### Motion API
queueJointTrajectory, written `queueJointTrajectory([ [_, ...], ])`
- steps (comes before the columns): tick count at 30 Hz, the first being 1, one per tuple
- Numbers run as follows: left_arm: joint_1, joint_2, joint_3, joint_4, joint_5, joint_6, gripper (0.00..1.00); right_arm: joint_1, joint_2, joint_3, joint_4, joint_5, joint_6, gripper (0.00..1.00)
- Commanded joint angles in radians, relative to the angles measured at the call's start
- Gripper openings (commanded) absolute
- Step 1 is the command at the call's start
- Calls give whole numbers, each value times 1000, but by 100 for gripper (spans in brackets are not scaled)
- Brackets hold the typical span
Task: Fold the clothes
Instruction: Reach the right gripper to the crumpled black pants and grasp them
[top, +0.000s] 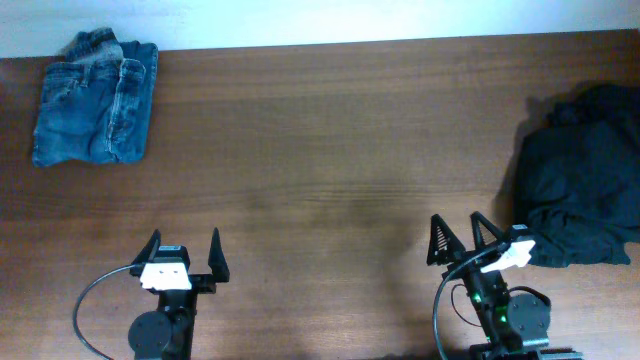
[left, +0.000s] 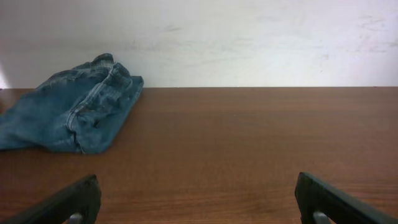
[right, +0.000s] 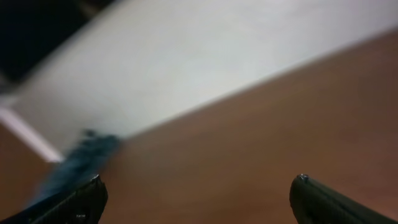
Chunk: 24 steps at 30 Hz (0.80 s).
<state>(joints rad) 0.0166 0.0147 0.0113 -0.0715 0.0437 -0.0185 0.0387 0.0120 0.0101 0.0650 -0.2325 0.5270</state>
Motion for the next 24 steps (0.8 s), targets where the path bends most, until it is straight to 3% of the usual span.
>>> queueJointTrajectory([
  [1,6,-9,-2,-9,-11,12,100,-6,-8,-5,123,-207,51,99],
  [4,6,-9,-2,-9,-11,12,99,-6,-8,2,237,-227,51,99],
  [8,6,-9,-2,-9,-11,12,99,-7,9,78,175,-135,6,99],
  [16,6,-9,-2,-9,-11,12,99,-8,194,374,-172,114,-182,99],
  [24,6,-9,-2,-9,-11,12,99,-22,570,844,-642,758,-208,99],
])
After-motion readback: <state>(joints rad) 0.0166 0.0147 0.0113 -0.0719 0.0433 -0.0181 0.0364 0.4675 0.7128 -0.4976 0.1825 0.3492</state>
